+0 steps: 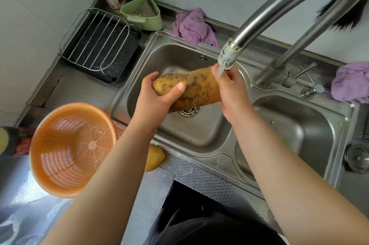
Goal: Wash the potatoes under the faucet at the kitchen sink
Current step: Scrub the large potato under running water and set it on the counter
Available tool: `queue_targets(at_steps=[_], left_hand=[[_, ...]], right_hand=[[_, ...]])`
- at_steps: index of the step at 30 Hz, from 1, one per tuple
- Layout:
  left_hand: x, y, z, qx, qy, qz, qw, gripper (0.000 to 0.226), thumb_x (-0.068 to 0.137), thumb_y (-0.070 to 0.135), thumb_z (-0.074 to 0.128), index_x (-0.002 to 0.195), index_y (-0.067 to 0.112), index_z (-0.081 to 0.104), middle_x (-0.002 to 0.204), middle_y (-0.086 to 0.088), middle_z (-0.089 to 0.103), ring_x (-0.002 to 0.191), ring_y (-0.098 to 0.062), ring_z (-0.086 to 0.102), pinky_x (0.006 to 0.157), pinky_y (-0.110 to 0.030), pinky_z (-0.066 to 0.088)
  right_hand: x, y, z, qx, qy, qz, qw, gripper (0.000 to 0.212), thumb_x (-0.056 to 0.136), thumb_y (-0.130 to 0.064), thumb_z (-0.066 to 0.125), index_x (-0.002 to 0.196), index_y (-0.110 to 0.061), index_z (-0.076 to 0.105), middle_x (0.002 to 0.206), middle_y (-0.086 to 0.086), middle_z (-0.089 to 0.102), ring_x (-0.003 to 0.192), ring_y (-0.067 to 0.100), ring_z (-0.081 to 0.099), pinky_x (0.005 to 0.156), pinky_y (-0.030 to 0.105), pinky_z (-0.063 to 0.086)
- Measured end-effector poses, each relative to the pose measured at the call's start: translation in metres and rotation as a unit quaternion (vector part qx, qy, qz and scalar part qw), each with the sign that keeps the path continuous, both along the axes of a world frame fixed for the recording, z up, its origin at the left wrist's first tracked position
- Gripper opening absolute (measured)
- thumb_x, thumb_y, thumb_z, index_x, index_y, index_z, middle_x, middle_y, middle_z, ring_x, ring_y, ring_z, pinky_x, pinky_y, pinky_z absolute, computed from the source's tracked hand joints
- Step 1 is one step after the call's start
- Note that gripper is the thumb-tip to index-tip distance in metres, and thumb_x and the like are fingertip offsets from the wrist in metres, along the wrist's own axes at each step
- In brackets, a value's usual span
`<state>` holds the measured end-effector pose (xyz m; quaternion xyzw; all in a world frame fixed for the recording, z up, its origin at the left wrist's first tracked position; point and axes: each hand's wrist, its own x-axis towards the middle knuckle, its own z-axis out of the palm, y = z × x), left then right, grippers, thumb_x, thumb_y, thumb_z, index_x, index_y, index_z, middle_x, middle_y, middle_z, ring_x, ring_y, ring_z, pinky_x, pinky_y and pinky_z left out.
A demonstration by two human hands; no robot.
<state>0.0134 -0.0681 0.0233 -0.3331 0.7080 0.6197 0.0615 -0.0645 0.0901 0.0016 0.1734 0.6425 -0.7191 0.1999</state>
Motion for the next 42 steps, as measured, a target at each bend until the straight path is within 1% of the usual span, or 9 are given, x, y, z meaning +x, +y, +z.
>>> queue_targets(at_steps=[3,6,9,13,18,23,31,37,42], left_hand=[[-0.006,-0.001,0.010,0.059,-0.058,-0.007,0.997,0.084,0.064,0.067,0.070,0.132,0.023,0.052,0.127,-0.004,0.060,0.109,-0.023,0.066,0.074,-0.045,0.064],[-0.012,-0.011,0.013,0.091,-0.091,0.016,0.992,0.065,0.076,0.062,0.073,0.125,0.021,0.060,0.120,-0.007,0.068,0.102,-0.026,0.071,0.070,-0.047,0.064],[-0.014,-0.017,0.014,0.042,-0.077,0.015,0.996,0.058,0.080,0.053,0.077,0.126,0.021,0.062,0.118,-0.007,0.068,0.101,-0.027,0.071,0.065,-0.044,0.064],[-0.011,-0.005,0.013,0.007,-0.037,0.018,0.999,0.053,0.081,0.046,0.079,0.123,0.019,0.061,0.117,-0.007,0.065,0.101,-0.025,0.069,0.061,-0.041,0.064],[-0.010,0.006,0.013,-0.022,-0.008,0.024,0.999,0.051,0.082,0.042,0.080,0.122,0.019,0.060,0.116,-0.004,0.063,0.100,-0.020,0.068,0.063,-0.041,0.064],[-0.013,-0.007,0.016,-0.030,-0.018,0.010,0.999,0.049,0.082,0.042,0.079,0.122,0.020,0.062,0.112,-0.001,0.064,0.101,-0.019,0.067,0.058,-0.034,0.062],[-0.010,0.004,0.011,-0.153,0.042,-0.060,0.985,0.067,0.068,0.060,0.078,0.122,0.027,0.058,0.110,0.008,0.062,0.104,-0.014,0.064,0.086,-0.044,0.060],[-0.004,-0.014,0.009,-0.179,0.096,-0.136,0.970,0.070,0.061,0.065,0.075,0.121,0.033,0.057,0.117,0.003,0.062,0.109,-0.014,0.061,0.094,-0.040,0.056],[0.001,-0.009,0.006,-0.227,0.165,-0.186,0.942,0.071,0.066,0.063,0.074,0.125,0.028,0.054,0.122,0.008,0.051,0.110,0.014,0.047,0.091,-0.005,0.040]], right_hand=[[0.001,0.001,-0.002,0.013,0.023,-0.021,0.999,0.023,0.077,-0.040,0.055,0.095,-0.031,0.065,0.103,-0.001,0.065,0.115,0.037,0.059,0.104,0.058,0.046],[0.003,0.011,-0.001,-0.051,0.023,0.077,0.996,0.020,0.085,-0.037,0.062,0.105,-0.036,0.061,0.115,0.004,0.062,0.120,0.036,0.058,0.102,0.060,0.047],[0.003,0.021,-0.004,-0.118,-0.038,0.165,0.978,0.043,0.081,-0.026,0.068,0.121,-0.033,0.052,0.125,0.003,0.061,0.111,0.024,0.065,0.088,0.050,0.057],[-0.004,0.011,0.003,-0.014,-0.036,0.114,0.993,0.045,0.075,-0.040,0.071,0.115,-0.026,0.056,0.114,0.004,0.066,0.103,0.025,0.068,0.079,0.050,0.060],[-0.014,0.008,0.004,0.112,-0.015,0.072,0.991,0.007,0.092,-0.034,0.057,0.096,-0.033,0.062,0.107,0.005,0.069,0.106,0.032,0.066,0.091,0.059,0.055],[-0.004,0.028,0.005,-0.071,-0.047,0.220,0.972,0.051,0.079,-0.031,0.072,0.125,-0.028,0.050,0.118,-0.002,0.064,0.105,0.020,0.067,0.087,0.049,0.058],[-0.011,0.006,0.001,0.089,-0.093,0.080,0.988,0.033,0.083,-0.047,0.058,0.109,-0.027,0.065,0.109,0.003,0.071,0.102,0.027,0.069,0.085,0.052,0.059],[-0.009,0.038,0.001,-0.098,-0.160,0.220,0.957,0.037,0.090,-0.022,0.064,0.125,-0.010,0.062,0.122,0.017,0.068,0.114,0.034,0.065,0.093,0.058,0.053],[-0.013,0.019,0.008,0.007,-0.164,0.151,0.975,0.018,0.089,-0.034,0.069,0.100,-0.020,0.069,0.101,0.008,0.073,0.099,0.032,0.070,0.085,0.057,0.057]])
